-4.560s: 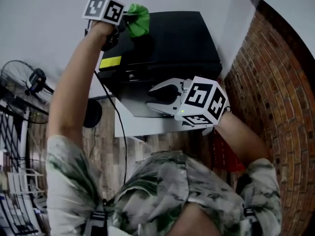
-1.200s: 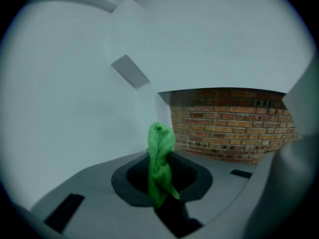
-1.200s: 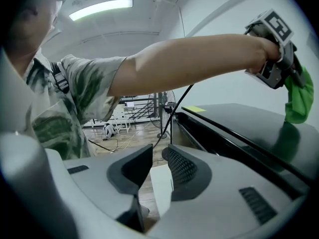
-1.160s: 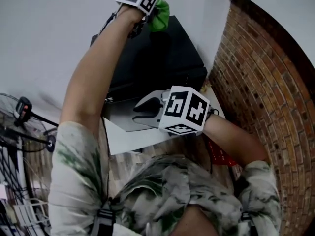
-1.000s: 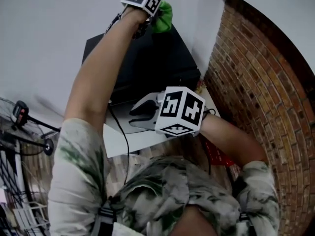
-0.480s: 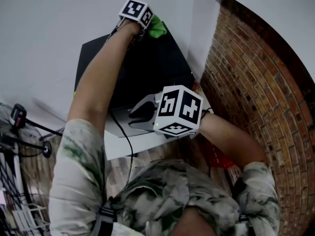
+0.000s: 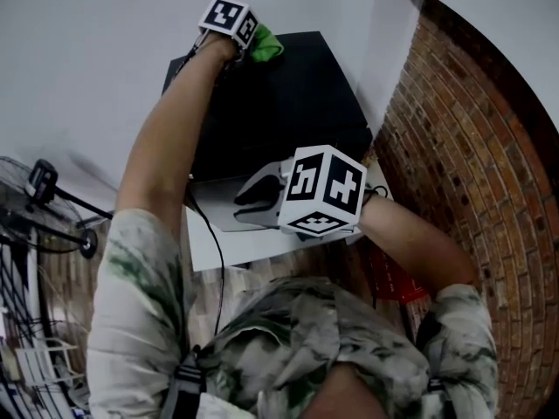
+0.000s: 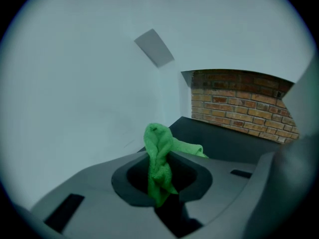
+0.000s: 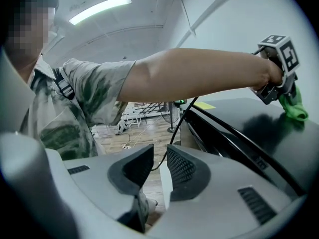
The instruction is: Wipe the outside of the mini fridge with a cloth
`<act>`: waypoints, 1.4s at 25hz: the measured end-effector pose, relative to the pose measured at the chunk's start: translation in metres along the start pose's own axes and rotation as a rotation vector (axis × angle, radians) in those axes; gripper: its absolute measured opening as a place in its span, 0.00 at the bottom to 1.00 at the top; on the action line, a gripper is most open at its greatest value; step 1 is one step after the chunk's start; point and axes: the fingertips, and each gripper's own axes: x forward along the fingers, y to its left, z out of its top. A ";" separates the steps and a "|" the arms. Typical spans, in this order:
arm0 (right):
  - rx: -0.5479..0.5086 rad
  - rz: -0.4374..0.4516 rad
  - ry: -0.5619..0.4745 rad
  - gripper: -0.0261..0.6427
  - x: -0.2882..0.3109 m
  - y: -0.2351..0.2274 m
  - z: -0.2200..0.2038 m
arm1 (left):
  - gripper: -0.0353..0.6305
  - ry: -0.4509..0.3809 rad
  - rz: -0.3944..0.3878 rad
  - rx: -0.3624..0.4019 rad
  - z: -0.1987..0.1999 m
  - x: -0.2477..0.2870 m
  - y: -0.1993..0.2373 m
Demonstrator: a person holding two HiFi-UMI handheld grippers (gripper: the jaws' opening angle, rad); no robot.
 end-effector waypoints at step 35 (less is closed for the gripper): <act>-0.028 -0.017 0.012 0.17 0.135 0.024 0.053 | 0.17 -0.177 0.174 -0.120 -0.150 -0.190 0.179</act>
